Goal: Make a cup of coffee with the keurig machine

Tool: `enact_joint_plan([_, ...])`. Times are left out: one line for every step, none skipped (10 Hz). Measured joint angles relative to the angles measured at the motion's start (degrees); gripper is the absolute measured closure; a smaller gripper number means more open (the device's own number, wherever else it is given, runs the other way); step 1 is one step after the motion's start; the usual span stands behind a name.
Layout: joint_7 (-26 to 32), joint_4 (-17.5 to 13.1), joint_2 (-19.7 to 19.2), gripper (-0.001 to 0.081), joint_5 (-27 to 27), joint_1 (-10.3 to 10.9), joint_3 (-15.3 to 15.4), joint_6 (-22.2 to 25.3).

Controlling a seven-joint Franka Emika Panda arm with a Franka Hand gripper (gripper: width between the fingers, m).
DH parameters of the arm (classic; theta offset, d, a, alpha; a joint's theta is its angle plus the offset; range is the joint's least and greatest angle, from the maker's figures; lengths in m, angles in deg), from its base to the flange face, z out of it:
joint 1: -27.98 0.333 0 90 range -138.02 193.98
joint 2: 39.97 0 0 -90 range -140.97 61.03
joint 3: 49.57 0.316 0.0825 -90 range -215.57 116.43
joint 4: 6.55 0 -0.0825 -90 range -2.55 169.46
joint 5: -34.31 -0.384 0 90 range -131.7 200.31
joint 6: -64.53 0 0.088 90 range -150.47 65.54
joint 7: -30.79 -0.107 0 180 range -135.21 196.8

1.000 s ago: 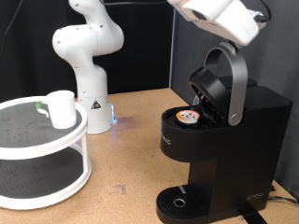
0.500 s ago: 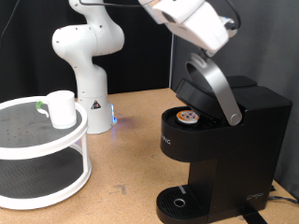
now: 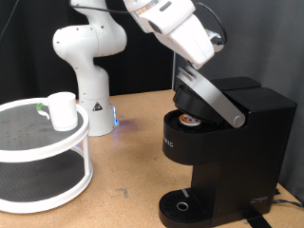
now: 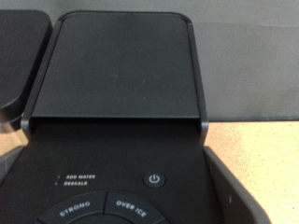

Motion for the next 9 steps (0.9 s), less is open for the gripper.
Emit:
enact_joint_plan([0.5,0.2,0.0,0.0806,0.0,0.0,-0.2,0.1])
enact_joint_plan([1.0,0.4,0.0,0.0806,0.1,-0.2,-0.4,0.1])
enact_joint_plan([1.7,0.5,0.0,0.0806,0.3,-0.3,-0.6,0.1])
enact_joint_plan([2.5,0.8,0.0,0.0806,0.7,-0.5,-0.9,0.1])
enact_joint_plan([3.6,1.2,0.1,0.0806,1.0,-0.8,-1.4,0.1])
enact_joint_plan([4.3,1.6,0.1,0.0806,1.1,-1.1,-1.7,0.1])
enact_joint_plan([4.4,2.0,0.1,0.0806,1.8,-1.4,-1.9,0.0])
enact_joint_plan([4.1,2.5,0.0,0.0806,2.9,-1.8,-2.0,-0.7])
enact_joint_plan([3.9,3.2,-0.1,0.0806,3.6,-2.0,-2.0,-2.2])
